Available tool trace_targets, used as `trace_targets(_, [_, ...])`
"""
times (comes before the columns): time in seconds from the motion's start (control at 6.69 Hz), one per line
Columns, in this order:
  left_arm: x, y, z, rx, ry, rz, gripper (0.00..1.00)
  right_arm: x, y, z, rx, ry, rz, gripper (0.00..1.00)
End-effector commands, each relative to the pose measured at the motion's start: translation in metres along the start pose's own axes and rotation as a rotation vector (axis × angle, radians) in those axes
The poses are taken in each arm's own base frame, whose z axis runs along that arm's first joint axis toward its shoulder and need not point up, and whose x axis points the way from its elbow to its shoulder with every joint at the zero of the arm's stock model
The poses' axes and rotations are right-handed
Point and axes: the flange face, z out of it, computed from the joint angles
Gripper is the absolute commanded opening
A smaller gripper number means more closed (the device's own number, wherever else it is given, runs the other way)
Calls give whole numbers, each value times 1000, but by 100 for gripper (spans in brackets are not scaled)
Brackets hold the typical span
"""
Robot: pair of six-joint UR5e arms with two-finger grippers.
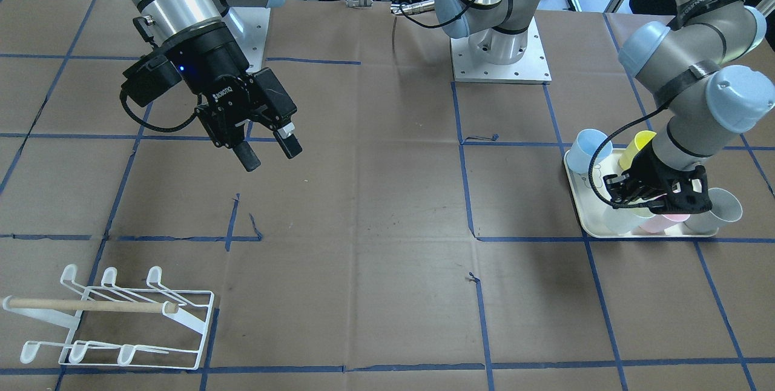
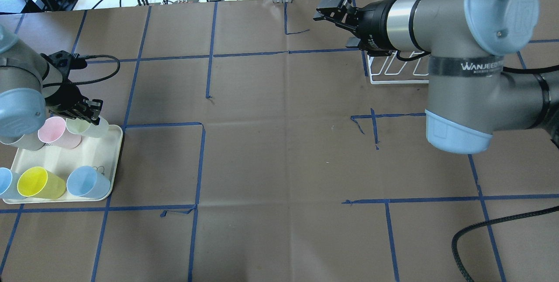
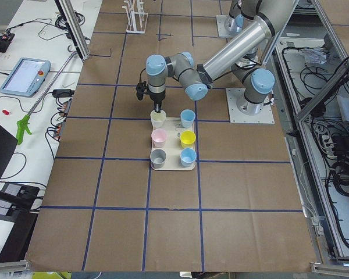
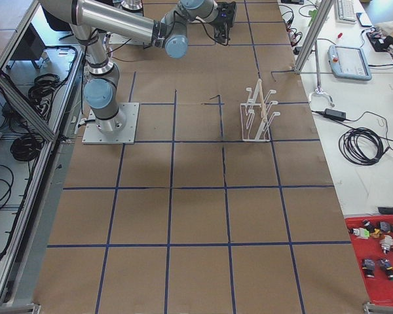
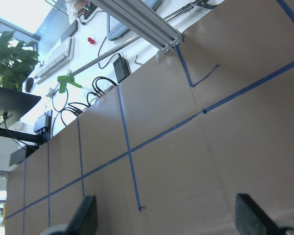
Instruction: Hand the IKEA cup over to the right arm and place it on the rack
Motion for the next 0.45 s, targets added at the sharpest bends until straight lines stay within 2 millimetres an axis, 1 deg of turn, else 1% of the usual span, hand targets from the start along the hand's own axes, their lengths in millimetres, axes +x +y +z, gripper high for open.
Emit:
trace_targets(0.0, [-5,-18,-89,-10,-9,12,0,15,28,-4,62,-164,174,100])
trace_targets(0.15, [-3,-35,-124,-7,0,31,0,22,38,-6,81,-197,225,100])
trace_targets(0.3, [26,-56,-153,33,-14,99,0,27,45,-8,97,-221,239,100])
